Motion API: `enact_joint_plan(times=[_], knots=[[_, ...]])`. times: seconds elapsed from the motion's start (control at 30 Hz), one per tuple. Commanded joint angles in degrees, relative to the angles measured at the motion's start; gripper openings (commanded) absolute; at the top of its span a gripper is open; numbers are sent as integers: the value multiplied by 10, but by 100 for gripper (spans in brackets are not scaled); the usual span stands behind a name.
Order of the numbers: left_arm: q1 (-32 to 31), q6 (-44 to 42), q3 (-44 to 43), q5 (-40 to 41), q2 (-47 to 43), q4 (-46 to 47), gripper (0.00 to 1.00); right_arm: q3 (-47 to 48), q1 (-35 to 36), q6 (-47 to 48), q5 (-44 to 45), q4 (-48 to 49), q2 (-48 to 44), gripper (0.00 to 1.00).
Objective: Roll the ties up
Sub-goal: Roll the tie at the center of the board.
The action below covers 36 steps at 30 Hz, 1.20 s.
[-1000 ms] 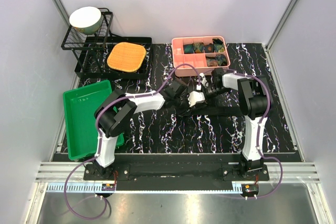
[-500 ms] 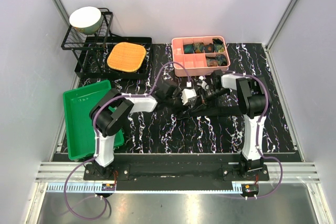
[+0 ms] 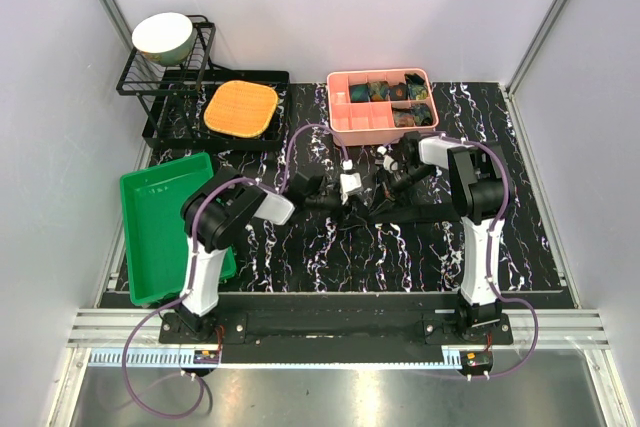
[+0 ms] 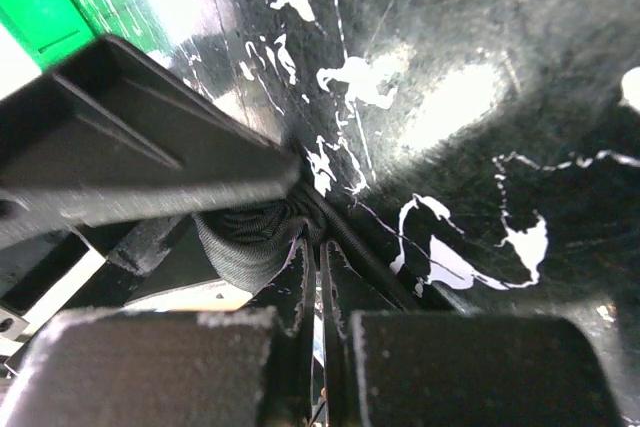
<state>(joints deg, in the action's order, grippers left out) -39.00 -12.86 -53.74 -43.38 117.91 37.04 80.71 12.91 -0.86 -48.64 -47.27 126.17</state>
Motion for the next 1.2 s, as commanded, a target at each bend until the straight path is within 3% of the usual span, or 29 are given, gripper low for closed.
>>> enact_joint_plan(times=[0.0,0.03,0.07,0.2,0.23,0.33,0.57,0.67,0.87,0.97,1.0,1.1,1.17], knots=[[-10,20,5,-15,39,-6,54,6,5,42,143,17,38,0],[-13,-1,0,3,36,-27,48,9,4,43,139,17,39,0],[-15,-14,-8,9,29,-80,35,11,5,42,137,16,39,0],[-20,-71,-22,98,0,-214,19,36,3,43,100,-6,34,5],[-23,-94,-31,115,-6,-243,18,51,0,48,90,-25,31,15],[-27,-114,-43,163,-20,-334,17,79,-23,53,41,-56,17,30],[-47,-131,-92,233,-15,-442,15,60,-52,75,-63,-87,-33,51],[-54,-135,-124,250,1,-482,16,39,-41,55,-91,-64,-37,53],[-65,-145,-163,274,24,-534,18,3,-12,15,-103,10,-37,47],[-65,-143,-174,280,31,-551,18,-5,-3,15,-81,23,-32,36],[-65,-142,-175,279,31,-551,18,-8,-2,17,-73,24,-28,21],[-65,-138,-173,269,29,-548,23,-16,-4,21,-23,25,-22,0],[-63,-131,-169,246,26,-537,33,-18,-8,19,5,26,-15,0]])
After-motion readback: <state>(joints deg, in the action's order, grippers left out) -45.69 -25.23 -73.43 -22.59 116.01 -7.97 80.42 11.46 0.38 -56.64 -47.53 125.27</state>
